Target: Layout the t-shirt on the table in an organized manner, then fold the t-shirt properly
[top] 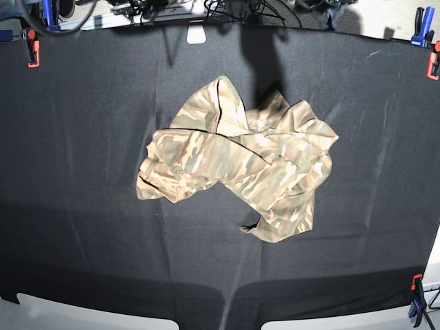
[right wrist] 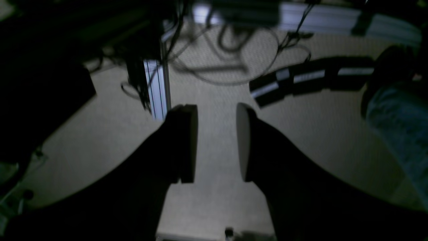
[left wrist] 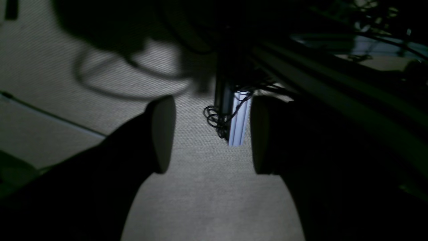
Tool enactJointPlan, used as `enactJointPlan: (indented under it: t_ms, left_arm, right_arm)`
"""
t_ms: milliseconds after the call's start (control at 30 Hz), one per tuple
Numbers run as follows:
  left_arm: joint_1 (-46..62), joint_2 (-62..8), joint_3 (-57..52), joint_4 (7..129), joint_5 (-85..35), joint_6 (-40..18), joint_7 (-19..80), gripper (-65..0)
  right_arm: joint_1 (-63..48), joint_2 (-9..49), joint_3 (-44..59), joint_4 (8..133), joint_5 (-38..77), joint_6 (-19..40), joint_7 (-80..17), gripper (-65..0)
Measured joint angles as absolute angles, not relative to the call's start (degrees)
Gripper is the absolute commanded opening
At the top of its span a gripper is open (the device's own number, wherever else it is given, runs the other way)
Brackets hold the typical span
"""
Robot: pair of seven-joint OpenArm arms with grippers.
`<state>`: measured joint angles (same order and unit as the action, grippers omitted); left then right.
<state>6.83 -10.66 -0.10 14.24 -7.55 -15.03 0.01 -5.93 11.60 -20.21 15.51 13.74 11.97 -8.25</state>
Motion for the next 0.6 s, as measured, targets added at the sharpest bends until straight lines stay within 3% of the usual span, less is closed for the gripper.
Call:
enactJointPlan:
  t_ms: [300,600]
  left_arm:
    - [7.9,-10.5,-0.1,14.9,-7.6,-15.0,-1.8,-31.5]
    - [20.9,-10.5,-0.1,26.9,-7.9,-15.0,-7.7,-31.5]
  right_arm:
    - [-8.1,11.8,-20.2,15.6,13.5,11.9,-6.3,-45.3]
    - [-18.5,13.0,-20.2,15.8,13.6,11.9,9.5,-45.3]
